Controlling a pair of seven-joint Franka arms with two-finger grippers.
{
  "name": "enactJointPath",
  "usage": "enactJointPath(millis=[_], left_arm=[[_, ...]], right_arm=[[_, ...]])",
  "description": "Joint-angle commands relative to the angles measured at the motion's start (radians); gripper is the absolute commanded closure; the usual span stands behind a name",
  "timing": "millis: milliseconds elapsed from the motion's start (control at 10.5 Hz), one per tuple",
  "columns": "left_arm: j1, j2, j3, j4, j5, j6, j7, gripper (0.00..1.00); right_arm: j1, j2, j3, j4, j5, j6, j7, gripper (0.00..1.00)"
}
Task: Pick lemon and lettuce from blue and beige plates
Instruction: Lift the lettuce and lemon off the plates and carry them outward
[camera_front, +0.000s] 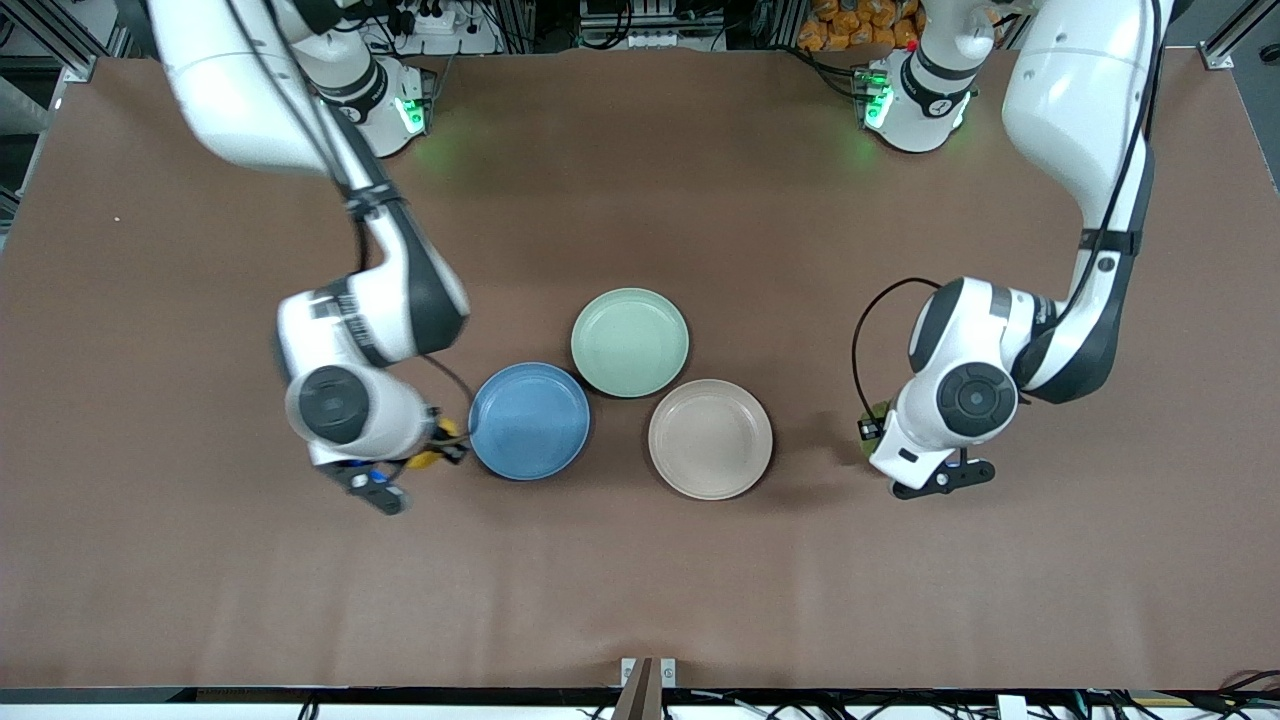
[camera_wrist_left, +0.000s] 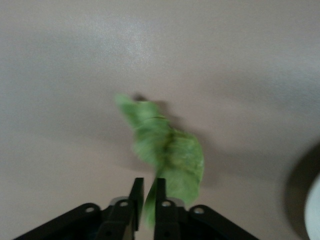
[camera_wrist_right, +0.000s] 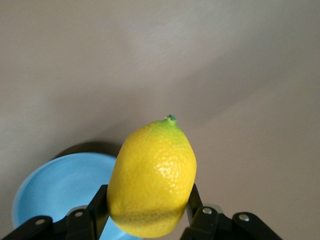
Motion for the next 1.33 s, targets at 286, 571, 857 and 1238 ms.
enactJointPath(millis=[286,571,857,1238], left_arm=[[0.006,-0.104,-0.009,0.020,-0.017,-0.011,0.014,0.00],[0.004,-0.221,-0.011,0.020,-0.020,-0.042,0.017,0.00],[0.006,-0.312,-0.012,0.021,-0.055,-0.113,0.029,0.00],[0.018,-0.401,-0.002,0.021,-0.061,-0.195,0.159,0.00]], right_arm=[[-0.130,-0.067,0.014,-0.132,-0.025,0.042,-0.328,1.00],[-0.206,-0.202,0.014,-0.436,-0.025,0.321,-0.510,1.00],[-0.305,-0.208,0.013,-0.476,-0.025,0.390,-0.757,1.00],[-0.347,-0.213,0.014,-0.607,-0.025,0.609,-0.936,1.00]])
